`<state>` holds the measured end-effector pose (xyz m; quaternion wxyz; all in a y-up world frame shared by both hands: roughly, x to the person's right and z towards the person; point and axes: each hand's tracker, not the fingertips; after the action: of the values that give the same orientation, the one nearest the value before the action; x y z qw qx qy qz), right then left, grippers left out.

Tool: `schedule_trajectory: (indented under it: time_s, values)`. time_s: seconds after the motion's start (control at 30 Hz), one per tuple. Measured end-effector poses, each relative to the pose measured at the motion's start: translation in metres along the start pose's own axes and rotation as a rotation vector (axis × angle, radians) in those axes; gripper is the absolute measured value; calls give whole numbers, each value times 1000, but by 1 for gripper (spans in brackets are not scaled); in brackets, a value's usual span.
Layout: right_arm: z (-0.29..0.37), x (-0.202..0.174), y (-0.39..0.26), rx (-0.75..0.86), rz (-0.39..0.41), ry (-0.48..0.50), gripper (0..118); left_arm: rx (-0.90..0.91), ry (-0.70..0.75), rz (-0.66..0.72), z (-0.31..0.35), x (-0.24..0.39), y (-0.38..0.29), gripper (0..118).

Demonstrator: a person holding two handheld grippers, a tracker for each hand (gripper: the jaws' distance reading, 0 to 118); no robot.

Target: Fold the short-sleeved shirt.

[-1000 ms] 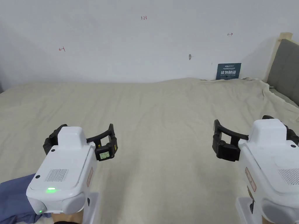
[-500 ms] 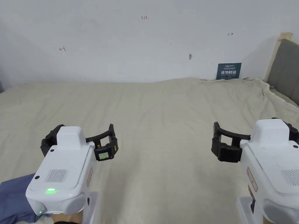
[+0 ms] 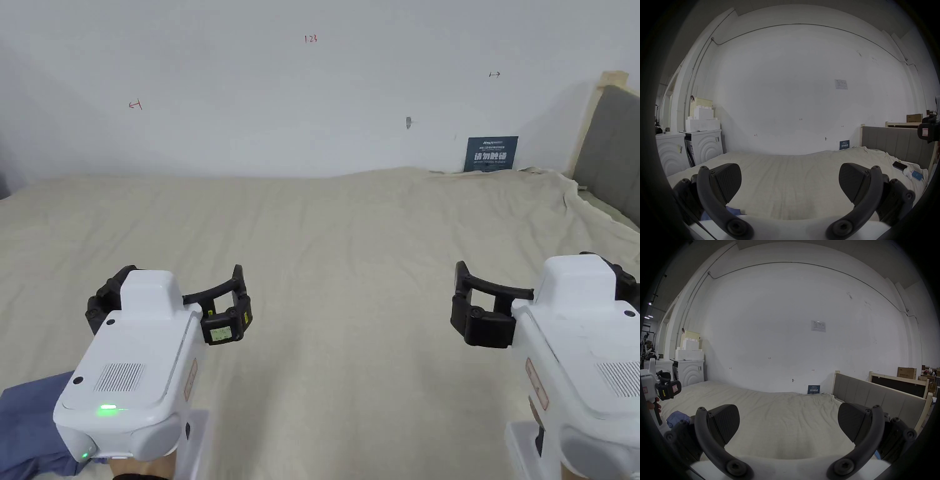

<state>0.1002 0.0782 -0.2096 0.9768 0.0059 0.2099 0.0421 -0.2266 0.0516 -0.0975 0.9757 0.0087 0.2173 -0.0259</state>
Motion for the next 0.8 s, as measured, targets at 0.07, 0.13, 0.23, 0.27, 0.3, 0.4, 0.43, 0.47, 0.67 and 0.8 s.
schedule_trajectory:
  time_s: [0.07, 0.13, 0.23, 0.27, 0.3, 0.4, 0.43, 0.47, 0.67, 0.8]
  values:
    - [0, 0, 0, 2, -1, 0, 118, -2, -1, -4, 0, 0, 0, 118]
    - [1, 1, 0, 2, -2, 0, 118, -1, 0, -7, 0, 1, 0, 118]
    - [1, 1, 1, 2, -3, -1, 118, -2, -2, -4, 0, 1, -1, 118]
    - [1, 1, 1, 2, -3, -2, 118, -3, -3, -4, 0, 1, -1, 118]
    - [1, 1, 1, 2, -3, -2, 118, -3, -3, -5, 0, 1, -1, 118]
    - [1, 2, 1, 5, -3, -3, 118, -2, -3, -4, 0, 1, -1, 118]
    - [1, 2, 1, 5, -4, -4, 118, -2, -3, -3, 0, 1, 0, 118]
    - [1, 2, 1, 5, -5, -4, 118, -1, -2, -3, 0, 1, 0, 118]
    - [1, 2, 1, 6, -5, -2, 118, 0, -3, -6, 0, 2, 0, 118]
    - [1, 2, 2, 6, -5, -3, 118, 1, -3, -6, -1, 2, 1, 118]
